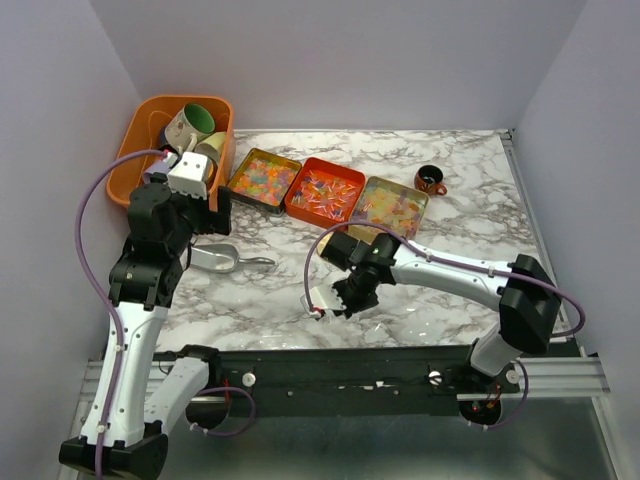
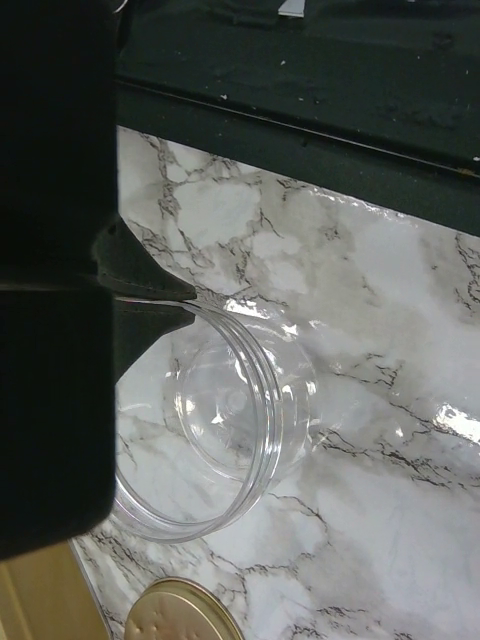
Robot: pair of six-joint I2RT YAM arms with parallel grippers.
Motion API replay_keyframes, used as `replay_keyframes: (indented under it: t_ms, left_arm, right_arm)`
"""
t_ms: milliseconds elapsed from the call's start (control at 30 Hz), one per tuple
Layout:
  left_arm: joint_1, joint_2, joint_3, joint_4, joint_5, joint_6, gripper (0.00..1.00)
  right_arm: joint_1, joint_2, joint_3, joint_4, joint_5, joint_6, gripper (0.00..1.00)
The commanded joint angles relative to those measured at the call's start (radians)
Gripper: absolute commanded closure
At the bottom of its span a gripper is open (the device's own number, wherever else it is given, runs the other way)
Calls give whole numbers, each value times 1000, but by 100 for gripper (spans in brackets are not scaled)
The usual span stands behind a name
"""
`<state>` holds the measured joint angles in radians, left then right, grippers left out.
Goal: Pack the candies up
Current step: Place the bottle lid at the center of the board.
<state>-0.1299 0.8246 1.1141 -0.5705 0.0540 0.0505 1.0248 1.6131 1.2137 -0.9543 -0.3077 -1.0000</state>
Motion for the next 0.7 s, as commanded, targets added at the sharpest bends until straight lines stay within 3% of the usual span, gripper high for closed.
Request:
replay_keyframes:
  t_ms: [0,100,133,233,333,433,467,667]
  left_arm:
    - [18,-16,-23,-38,49,-15,1]
    - [18,-19,-40,-58,75,-8,1]
    - [18,-19,-51,-65,86,11,1]
    - [18,-19,-60,-109,187,93,1]
    - [18,-16,-62,-184,286,201,1]
    - [16,8,-45,-311,355,432,1]
    - [18,21,-37,-351,359,557,1]
    - [48,142,-33,-614,244,928,7]
  right_arm:
    - [17,47,0,40,42,6,96]
    - [18,57,3,35,44,8,81]
    - [20,54,7,29,45,12,66]
    - [17,15,73,-14,56,55,52]
    - [-9,-15,205,-116,26,75,45]
    - [-61,-36,346,-181,-27,129,42]
    - [-77,-45,368,-185,-48,170,42]
    - [-227,-127,336,-95,-114,330,42]
